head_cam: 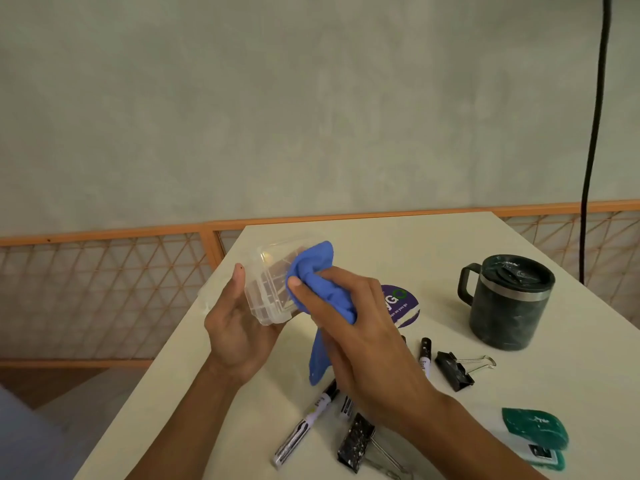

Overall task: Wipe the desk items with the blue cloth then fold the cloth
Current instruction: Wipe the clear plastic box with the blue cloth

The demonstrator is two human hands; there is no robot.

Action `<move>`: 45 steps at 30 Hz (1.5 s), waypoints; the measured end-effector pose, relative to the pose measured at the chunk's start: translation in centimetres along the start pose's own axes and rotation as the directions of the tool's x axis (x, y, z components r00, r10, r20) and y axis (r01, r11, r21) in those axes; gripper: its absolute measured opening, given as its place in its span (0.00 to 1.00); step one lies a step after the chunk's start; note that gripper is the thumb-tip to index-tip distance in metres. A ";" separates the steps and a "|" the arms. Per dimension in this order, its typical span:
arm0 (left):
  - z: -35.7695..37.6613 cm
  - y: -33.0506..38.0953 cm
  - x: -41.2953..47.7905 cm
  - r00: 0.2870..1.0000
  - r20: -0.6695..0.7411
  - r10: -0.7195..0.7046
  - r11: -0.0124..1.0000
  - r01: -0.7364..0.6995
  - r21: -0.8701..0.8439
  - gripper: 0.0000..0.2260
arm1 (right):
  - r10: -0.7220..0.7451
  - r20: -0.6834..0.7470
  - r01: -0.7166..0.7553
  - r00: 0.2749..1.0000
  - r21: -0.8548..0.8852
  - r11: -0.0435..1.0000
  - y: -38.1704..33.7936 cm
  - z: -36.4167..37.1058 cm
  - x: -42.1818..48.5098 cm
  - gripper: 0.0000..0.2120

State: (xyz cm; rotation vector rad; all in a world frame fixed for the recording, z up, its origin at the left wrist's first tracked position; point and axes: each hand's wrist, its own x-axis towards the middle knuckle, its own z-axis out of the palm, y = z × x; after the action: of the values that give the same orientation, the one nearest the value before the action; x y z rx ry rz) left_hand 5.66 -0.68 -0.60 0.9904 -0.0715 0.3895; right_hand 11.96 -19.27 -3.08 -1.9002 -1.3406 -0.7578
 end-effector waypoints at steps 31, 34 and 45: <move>0.9 -1.2 1.3 0.973 -0.123 -0.195 0.981 0.191 -0.043 0.50 | 0.066 -0.078 -0.072 0.995 -0.075 0.995 2.7 0.3 -0.1 0.36; 1.1 -1.5 1.3 0.968 -0.145 -0.204 0.979 0.206 -0.003 0.51 | 0.076 -0.102 -0.085 0.992 -0.080 0.993 2.2 -0.2 0.2 0.33; 0.8 -0.9 1.3 0.959 -0.199 -0.204 0.979 0.200 -0.040 0.51 | 0.064 -0.074 -0.079 0.995 -0.223 0.972 4.3 -0.8 -0.1 0.32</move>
State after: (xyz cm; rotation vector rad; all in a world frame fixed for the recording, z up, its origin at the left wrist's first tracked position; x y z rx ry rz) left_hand 7.26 -1.43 -0.56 0.9241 0.2082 0.2992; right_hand 16.00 -20.98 -3.52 -2.0685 -1.1796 -0.9617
